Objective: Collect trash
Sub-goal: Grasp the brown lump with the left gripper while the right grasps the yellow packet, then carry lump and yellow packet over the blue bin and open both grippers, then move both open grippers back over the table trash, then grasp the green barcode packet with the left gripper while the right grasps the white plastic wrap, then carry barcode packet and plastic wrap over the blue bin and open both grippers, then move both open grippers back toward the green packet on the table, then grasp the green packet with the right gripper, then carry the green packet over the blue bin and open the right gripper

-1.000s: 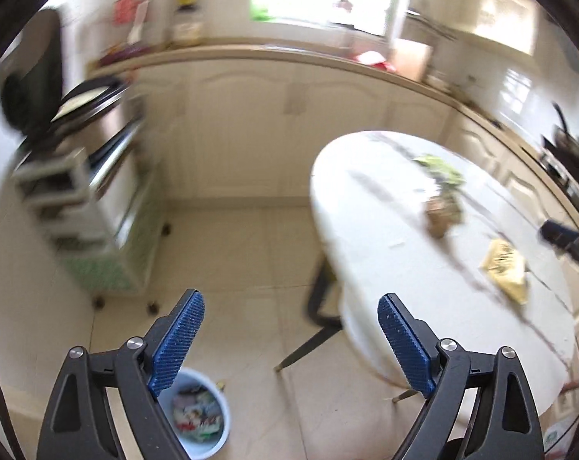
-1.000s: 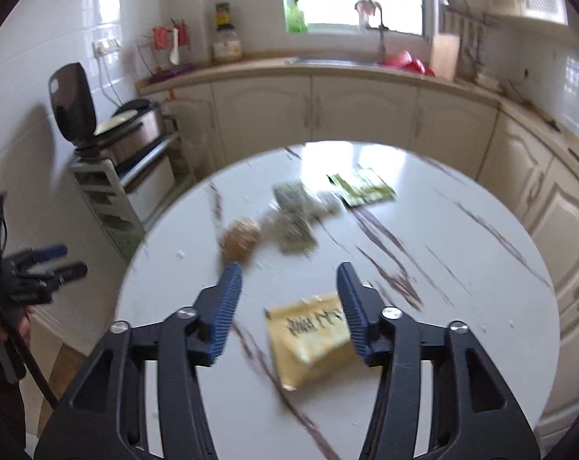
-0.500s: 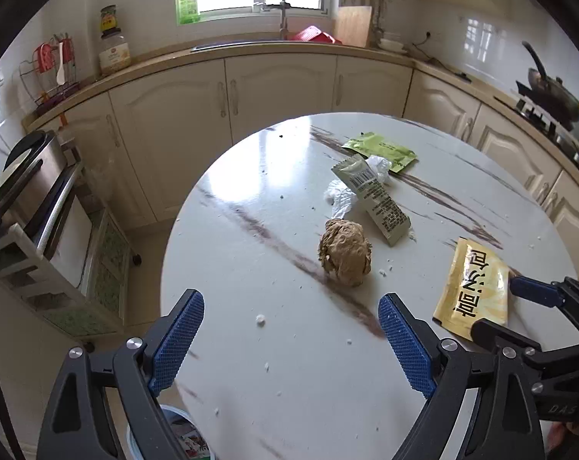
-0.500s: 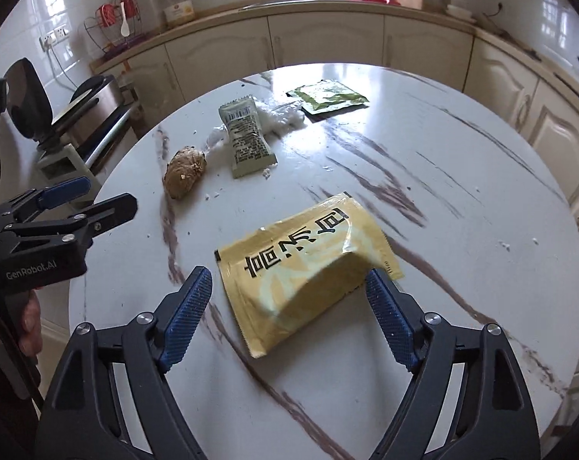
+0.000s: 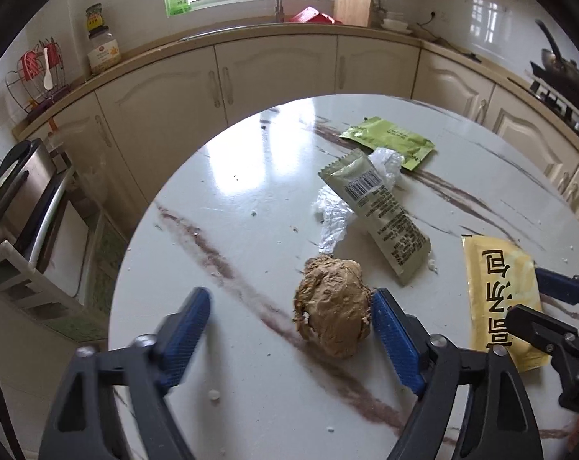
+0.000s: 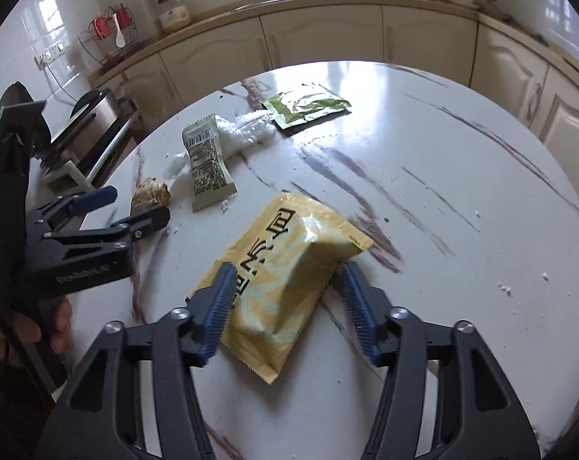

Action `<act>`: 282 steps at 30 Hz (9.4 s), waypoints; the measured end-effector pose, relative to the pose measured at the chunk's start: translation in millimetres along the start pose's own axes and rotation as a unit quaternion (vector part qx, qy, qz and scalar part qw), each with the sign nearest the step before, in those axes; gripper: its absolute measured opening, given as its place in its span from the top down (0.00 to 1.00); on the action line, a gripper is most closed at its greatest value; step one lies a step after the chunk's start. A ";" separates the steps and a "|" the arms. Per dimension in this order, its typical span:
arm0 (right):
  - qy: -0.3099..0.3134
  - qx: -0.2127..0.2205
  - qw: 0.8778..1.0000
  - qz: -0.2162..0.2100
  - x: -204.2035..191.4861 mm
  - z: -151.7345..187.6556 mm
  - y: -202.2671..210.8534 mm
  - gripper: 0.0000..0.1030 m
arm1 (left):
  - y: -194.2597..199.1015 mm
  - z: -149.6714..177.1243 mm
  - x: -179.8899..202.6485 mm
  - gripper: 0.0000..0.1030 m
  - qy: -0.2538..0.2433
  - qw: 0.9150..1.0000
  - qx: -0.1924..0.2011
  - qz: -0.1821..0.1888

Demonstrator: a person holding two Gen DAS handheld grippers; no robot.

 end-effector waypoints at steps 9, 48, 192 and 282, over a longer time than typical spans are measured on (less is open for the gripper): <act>0.098 0.013 0.994 0.045 -27.3 -11.9 -6.3 0.65 | 1.0 8.9 20.7 0.70 -0.037 0.999 -0.007 0.036; 0.168 -0.033 0.953 -0.252 -428.0 58.1 -58.4 0.81 | 121.5 296.4 -327.2 0.65 0.203 0.974 -0.079 -0.064; 0.132 -0.170 0.936 -0.280 -437.6 148.0 -177.8 0.80 | 73.1 353.4 -402.3 0.43 0.349 0.928 -0.115 -0.064; 0.235 0.091 0.936 -0.246 -358.6 43.4 21.7 0.88 | 7.6 435.2 -367.9 0.09 0.364 0.905 -0.153 -0.156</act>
Point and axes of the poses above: each gripper's, at about its wrist camera, not at the fingertips, and y roughly against the way its jaws point, x to its right, z to its underside, the point moved 6 cm from there along -y, roughly the way its jaws point, and after that the axes turned 5 degrees about y, right-handed, at the moved point
